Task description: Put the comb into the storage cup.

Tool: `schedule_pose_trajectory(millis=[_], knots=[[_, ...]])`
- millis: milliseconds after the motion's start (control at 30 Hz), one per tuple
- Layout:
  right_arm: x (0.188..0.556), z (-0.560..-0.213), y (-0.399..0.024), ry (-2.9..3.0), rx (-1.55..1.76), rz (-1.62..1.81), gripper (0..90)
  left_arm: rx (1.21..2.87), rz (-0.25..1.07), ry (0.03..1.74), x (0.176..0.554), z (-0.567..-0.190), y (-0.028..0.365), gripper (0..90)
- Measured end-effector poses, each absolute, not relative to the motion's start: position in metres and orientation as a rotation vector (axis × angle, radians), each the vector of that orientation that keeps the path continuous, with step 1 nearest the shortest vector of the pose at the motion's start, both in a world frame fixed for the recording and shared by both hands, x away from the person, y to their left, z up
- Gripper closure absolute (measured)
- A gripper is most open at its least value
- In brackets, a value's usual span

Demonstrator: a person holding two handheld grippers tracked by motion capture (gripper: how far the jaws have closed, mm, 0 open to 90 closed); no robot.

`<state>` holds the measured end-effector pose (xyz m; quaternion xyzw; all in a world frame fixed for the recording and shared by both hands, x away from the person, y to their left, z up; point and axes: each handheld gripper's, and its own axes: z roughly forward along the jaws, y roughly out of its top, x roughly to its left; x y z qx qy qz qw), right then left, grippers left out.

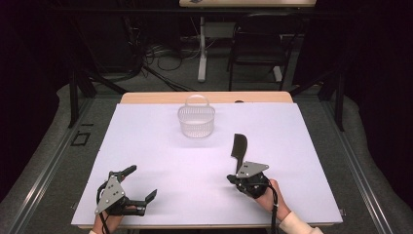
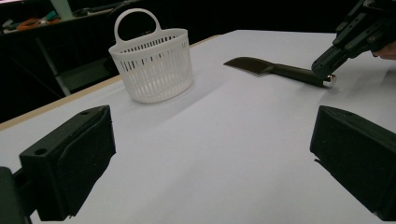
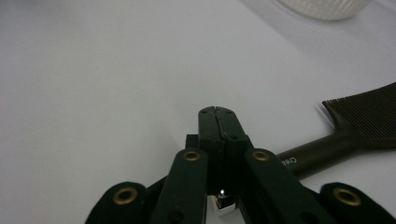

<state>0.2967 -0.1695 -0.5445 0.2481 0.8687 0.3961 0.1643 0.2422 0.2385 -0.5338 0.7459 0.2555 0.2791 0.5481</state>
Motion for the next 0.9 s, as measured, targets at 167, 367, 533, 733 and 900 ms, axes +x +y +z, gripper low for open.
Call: schedule_pose_trajectory(millis=[167, 367, 533, 733, 900], knots=[[0.295, -0.546, -0.167, 2.508, 0.699, 1.086, 90.0, 1.768, 0.662, 0.607, 0.242, -0.534, 0.239, 0.0], [0.296, -0.548, -0.169, 2.526, 0.733, 1.048, 90.0, 1.772, 0.661, 0.611, 0.242, -0.534, 0.239, 0.1], [0.295, -0.549, -0.172, 2.535, 0.745, 1.026, 90.0, 1.771, 0.662, 0.613, 0.242, -0.534, 0.24, 0.1], [0.296, -0.549, -0.177, 2.534, 0.772, 0.997, 90.0, 1.776, 0.663, 0.613, 0.242, -0.534, 0.24, 0.1], [0.295, -0.55, -0.181, 2.531, 0.789, 0.965, 90.0, 1.775, 0.662, 0.614, 0.242, -0.534, 0.24, 0.1]])
